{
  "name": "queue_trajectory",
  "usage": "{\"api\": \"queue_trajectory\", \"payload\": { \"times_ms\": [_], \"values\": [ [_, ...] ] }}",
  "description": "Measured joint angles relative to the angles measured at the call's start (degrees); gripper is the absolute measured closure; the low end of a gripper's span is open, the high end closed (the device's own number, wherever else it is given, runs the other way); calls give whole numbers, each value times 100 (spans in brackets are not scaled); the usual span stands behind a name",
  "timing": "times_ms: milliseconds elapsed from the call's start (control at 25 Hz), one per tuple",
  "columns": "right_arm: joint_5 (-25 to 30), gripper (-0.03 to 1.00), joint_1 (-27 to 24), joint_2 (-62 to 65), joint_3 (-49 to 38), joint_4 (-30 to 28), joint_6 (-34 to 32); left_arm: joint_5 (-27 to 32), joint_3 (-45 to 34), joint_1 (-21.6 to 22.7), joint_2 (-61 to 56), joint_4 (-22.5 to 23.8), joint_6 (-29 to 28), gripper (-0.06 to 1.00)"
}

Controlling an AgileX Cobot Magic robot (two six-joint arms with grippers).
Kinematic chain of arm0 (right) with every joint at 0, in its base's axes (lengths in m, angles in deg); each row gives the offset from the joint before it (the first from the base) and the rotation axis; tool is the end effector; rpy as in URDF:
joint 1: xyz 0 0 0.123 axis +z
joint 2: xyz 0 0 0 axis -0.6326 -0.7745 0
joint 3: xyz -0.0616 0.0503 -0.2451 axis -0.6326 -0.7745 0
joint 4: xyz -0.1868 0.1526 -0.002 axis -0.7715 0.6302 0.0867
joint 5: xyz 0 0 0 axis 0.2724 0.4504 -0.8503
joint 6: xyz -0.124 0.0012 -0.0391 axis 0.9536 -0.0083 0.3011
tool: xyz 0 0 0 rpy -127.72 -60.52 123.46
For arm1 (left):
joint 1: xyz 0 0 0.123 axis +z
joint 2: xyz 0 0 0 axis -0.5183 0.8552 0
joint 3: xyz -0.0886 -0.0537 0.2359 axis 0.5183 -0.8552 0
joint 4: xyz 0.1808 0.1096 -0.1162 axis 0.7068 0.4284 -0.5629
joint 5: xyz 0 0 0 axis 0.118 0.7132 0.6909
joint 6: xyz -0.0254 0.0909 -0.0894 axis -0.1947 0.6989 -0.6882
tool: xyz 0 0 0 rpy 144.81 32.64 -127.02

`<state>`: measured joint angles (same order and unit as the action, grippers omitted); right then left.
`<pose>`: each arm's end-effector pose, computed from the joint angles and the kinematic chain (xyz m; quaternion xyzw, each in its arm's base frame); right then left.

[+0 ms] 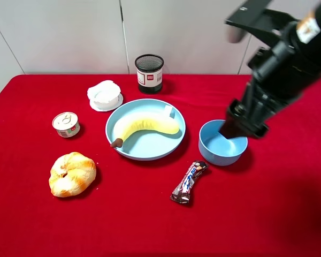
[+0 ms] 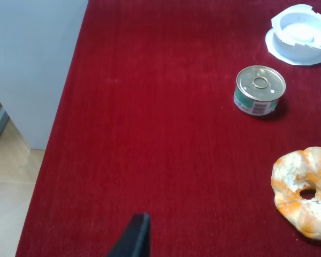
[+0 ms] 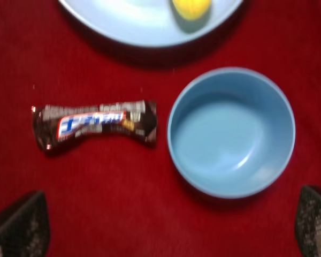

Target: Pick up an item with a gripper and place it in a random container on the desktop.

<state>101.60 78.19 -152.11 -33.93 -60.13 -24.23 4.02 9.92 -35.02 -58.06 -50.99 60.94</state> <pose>0.1914 0.1510 0.2327 -0.4481 0.8738 0.0273 0.1872 0.0481 0.0082 0.2537 -0.0097 0.8515 0.0104 0.5242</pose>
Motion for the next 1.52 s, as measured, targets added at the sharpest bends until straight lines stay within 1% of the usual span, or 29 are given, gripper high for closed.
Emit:
{"api": "queue_trajectory", "payload": {
  "times_ms": [320, 560, 760, 1040, 1240, 1360, 1520],
  "values": [
    [10, 27, 0, 1243, -897, -24, -294, 0, 0, 0, 0, 0, 0, -4],
    [15, 27, 0, 2256, -1468, -24, -683, 0, 0, 0, 0, 0, 0, -4],
    [26, 27, 0, 3244, -1879, -24, -770, 0, 0, 0, 0, 0, 0, -4],
    [258, 27, 0, 4383, -2070, -24, -970, 0, 0, 0, 0, 0, 0, -4],
    [319, 27, -16, 4772, -2075, -83, -1139, 0, 0, 0, 0, 0, 0, -4],
    [319, 27, -331, 4953, -2075, -173, -1243, 0, 0, 0, 0, 0, 0, -4],
    [255, 27, -1164, 5286, -2075, -168, -1243, 0, 0, 0, 0, 0, 0, -4]
  ]
}}
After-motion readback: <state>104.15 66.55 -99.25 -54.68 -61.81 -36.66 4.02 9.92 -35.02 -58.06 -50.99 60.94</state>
